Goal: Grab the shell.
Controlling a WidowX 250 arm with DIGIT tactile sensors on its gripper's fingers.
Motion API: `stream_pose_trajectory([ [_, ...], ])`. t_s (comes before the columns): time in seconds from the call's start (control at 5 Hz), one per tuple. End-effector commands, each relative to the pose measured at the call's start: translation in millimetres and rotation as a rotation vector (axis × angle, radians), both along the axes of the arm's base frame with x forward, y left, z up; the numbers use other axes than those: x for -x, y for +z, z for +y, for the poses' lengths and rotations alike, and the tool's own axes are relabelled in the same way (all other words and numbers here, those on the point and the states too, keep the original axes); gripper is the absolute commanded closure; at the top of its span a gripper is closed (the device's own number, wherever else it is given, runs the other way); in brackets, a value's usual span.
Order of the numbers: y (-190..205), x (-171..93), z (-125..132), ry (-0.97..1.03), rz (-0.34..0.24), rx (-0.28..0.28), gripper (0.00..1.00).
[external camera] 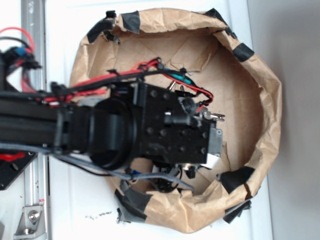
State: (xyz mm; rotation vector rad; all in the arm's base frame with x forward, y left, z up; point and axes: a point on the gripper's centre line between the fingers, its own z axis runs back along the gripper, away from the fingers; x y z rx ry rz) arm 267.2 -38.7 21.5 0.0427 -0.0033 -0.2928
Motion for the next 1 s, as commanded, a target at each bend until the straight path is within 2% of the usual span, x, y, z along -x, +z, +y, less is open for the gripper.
stream_pose_trajectory([
  [0.0,70.6,-9.6,10.9,0.027,-0.129,0.023,1.00],
  [0.2,121.3,-8.4,38.3,0.174,-0.179,-0.001,1.00],
  [0.4,171.5,-1.1,63.9,0.345,-0.156,-0.034,1.00],
  [0.6,175.4,-3.7,63.0,0.400,-0.124,-0.070,1.00],
  [0.8,165.8,-7.8,63.4,0.432,-0.095,-0.049,1.00],
])
